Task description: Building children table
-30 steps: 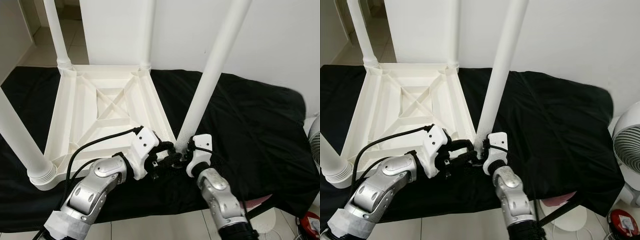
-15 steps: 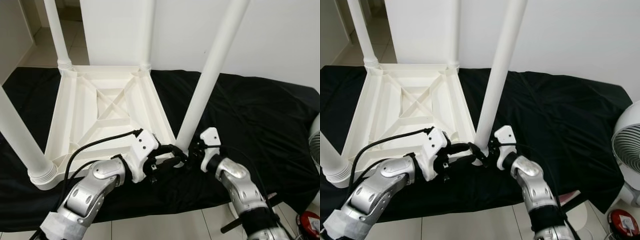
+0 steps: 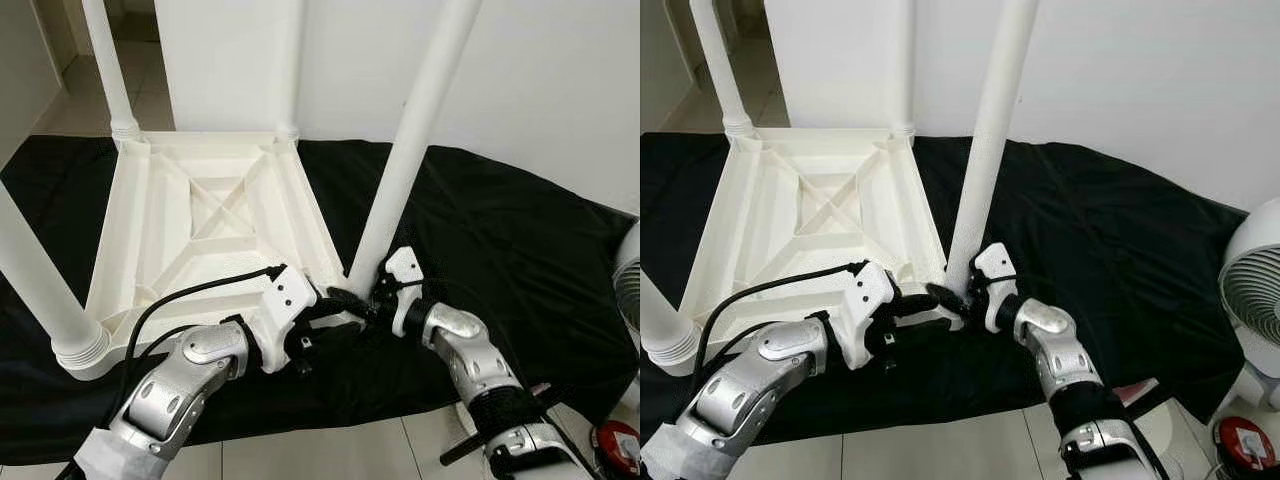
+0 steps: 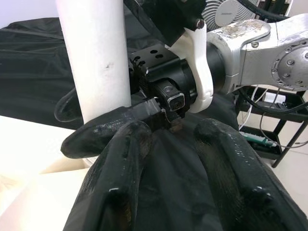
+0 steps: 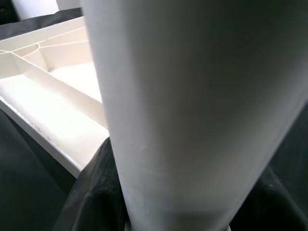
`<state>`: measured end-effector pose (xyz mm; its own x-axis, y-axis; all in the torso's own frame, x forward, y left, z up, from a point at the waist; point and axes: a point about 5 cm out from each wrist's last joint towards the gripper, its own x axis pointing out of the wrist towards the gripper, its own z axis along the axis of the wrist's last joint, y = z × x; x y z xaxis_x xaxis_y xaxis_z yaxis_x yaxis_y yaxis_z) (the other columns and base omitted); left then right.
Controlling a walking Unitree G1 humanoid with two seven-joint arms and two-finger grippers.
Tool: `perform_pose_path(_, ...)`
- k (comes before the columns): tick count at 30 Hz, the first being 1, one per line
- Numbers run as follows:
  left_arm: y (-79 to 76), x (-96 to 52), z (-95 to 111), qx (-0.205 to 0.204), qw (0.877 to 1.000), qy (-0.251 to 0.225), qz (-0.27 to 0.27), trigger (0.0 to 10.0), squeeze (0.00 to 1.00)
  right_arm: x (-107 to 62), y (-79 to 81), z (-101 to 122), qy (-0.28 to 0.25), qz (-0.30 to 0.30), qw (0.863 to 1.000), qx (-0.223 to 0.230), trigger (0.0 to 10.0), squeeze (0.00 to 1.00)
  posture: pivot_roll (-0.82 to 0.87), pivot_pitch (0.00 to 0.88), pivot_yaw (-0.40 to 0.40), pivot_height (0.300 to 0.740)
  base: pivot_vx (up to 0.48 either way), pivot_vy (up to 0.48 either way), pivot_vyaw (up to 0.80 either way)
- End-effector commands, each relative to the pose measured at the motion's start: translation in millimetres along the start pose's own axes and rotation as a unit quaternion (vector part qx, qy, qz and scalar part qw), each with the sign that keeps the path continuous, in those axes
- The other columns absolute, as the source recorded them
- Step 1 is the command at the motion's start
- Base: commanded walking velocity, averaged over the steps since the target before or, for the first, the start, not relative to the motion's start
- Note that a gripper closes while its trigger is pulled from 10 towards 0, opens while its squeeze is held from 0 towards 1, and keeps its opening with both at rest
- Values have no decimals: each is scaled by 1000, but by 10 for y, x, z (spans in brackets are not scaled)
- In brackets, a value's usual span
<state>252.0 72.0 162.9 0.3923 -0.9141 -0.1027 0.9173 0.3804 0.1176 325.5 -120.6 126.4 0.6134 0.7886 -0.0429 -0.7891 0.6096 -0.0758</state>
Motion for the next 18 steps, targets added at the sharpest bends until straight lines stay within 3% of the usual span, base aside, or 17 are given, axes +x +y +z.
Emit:
perform_pose_path(1,-69,8,0,-5,999,-1,-42,10000,0,-29,-8,-66,12,-6,1000,10,0,0,66,27,-100,740,0,0,0)
perform_pose_path(6,-75,16,0,-7,999,-2,-43,10000,0,-55,2,-70,9,-40,999,11,118,0,58,33,-102,740,0,0,0)
perform_pose_path(7,-74,18,0,-7,999,-2,-43,10000,0,-57,9,-77,12,-58,998,8,6784,0,56,33,-101,740,0,0,0)
perform_pose_path(8,-75,23,0,-8,999,-2,-43,10000,0,-54,16,-92,17,-89,996,7,10000,0,55,35,-102,740,0,0,0)
perform_pose_path(13,-79,28,0,-10,999,-3,-44,10000,0,-34,54,-101,16,-165,986,20,10000,0,49,38,-98,740,0,0,0)
perform_pose_path(14,-87,33,-3,-12,999,-3,-48,10000,0,9,99,-91,8,-239,969,61,10000,0,43,40,-96,740,0,0,0)
perform_pose_path(15,-87,33,-3,-12,999,-3,-48,10000,0,9,99,-91,8,-239,969,61,10000,0,43,40,-96,740,0,0,0)
perform_pose_path(18,-95,42,-2,-13,999,-3,-50,10000,0,62,174,-67,3,-310,948,69,10000,0,39,44,-95,740,0,0,0)
